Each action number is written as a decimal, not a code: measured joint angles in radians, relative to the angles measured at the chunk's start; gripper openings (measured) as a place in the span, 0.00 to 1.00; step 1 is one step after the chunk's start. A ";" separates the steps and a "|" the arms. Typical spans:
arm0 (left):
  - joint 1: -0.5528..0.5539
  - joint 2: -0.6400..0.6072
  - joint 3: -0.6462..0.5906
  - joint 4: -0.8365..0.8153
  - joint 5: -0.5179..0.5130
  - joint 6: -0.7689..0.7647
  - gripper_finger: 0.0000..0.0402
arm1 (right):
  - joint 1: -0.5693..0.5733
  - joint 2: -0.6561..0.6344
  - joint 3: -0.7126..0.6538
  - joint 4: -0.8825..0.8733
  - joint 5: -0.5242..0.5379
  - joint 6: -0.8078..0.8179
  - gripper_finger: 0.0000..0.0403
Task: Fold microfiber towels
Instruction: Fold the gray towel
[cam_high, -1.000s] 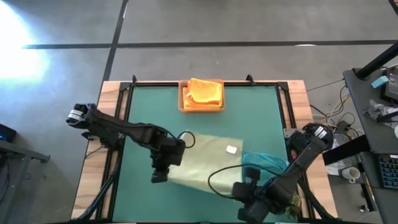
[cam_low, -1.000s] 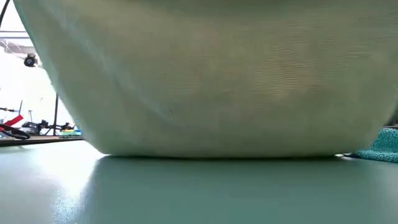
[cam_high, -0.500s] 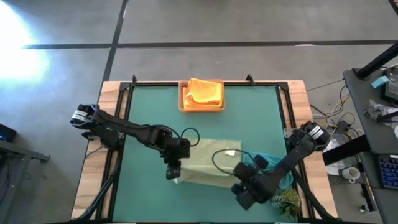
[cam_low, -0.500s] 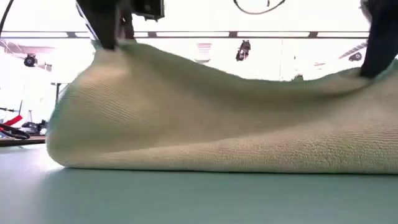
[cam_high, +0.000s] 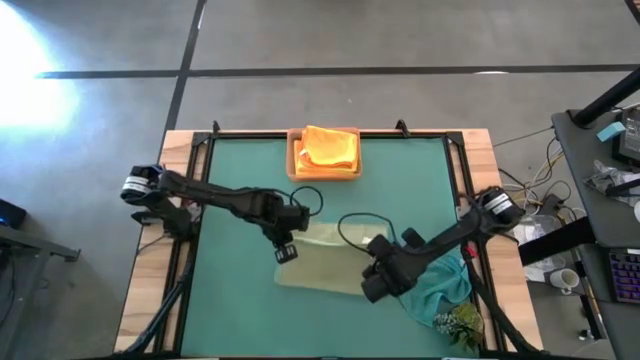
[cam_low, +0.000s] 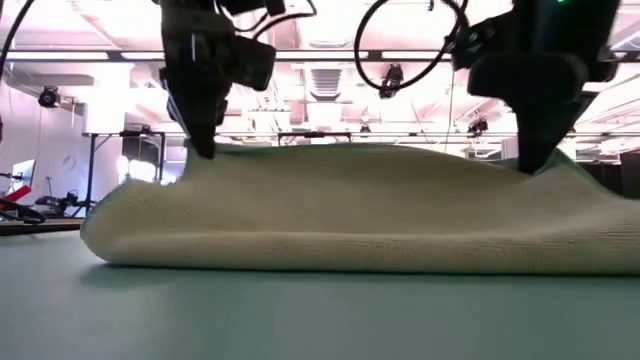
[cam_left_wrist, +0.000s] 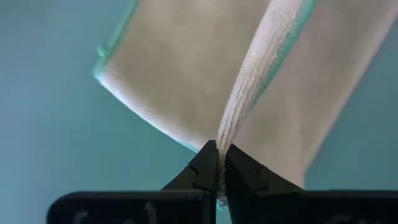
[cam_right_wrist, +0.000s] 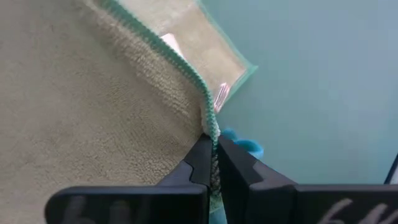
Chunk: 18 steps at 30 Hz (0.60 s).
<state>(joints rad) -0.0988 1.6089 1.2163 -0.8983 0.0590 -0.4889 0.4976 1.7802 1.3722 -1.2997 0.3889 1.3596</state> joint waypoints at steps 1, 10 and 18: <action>0.008 0.005 -0.001 0.000 -0.006 0.016 0.00 | -0.013 0.000 -0.001 -0.002 0.000 -0.017 0.02; 0.071 0.037 -0.022 0.002 -0.017 0.072 0.00 | -0.141 0.000 -0.020 0.002 0.006 -0.096 0.02; 0.086 0.051 -0.030 0.016 -0.043 0.082 0.00 | -0.171 0.000 -0.043 0.081 -0.030 -0.157 0.03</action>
<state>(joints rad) -0.0128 1.6600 1.1862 -0.8827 0.0162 -0.4072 0.3261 1.7798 1.3293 -1.2189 0.3588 1.2031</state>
